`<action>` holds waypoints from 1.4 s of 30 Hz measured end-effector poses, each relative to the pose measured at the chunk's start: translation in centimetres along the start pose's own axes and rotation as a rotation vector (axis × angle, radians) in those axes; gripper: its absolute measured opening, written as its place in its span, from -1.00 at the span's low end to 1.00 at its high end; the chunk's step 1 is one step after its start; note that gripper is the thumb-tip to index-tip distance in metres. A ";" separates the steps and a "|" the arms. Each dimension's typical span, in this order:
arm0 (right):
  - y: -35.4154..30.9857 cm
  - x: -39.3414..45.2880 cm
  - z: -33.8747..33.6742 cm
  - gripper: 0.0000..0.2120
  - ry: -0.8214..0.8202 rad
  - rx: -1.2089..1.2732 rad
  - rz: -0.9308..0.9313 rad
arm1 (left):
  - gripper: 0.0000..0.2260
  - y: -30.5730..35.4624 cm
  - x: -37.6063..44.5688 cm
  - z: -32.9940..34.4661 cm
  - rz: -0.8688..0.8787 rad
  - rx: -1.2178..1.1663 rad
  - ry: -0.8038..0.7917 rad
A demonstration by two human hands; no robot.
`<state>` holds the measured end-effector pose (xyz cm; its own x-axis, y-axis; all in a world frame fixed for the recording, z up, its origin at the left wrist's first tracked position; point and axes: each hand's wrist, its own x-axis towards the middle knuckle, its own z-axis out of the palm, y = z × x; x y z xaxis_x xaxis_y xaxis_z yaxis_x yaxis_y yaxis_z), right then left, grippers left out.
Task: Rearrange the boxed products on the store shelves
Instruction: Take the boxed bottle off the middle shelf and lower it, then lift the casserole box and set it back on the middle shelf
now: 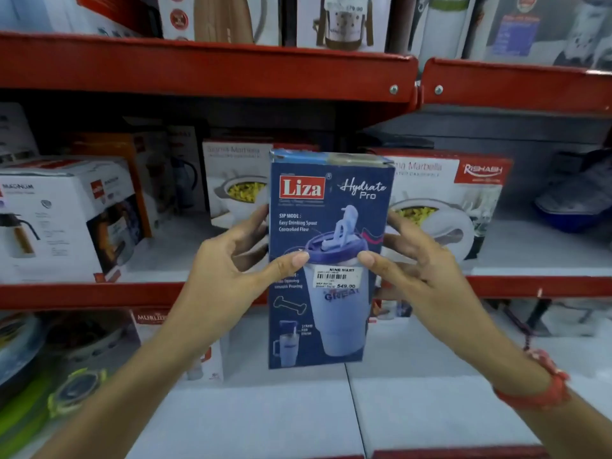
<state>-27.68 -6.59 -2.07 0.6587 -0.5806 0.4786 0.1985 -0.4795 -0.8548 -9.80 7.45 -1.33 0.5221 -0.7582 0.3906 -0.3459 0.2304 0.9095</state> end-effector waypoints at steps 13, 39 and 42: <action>12.1 -7.7 -1.1 -0.33 -0.043 -0.127 0.270 | -0.24 -12.6 -3.3 6.0 -0.299 0.284 -0.197; 13.9 -4.2 -4.4 -0.69 0.023 -0.964 -0.041 | -0.39 -10.5 -1.3 8.0 -0.417 0.948 -0.506; 9.8 -1.4 -7.1 -0.80 0.395 -0.883 -0.316 | -0.62 -5.1 1.1 7.6 -0.144 0.704 -0.299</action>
<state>-31.79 -15.13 -9.76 0.3503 -0.4426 0.8255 -0.3902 -0.8702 -0.3009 -13.34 0.82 -6.63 0.4015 -0.9067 0.1290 -0.7565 -0.2489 0.6048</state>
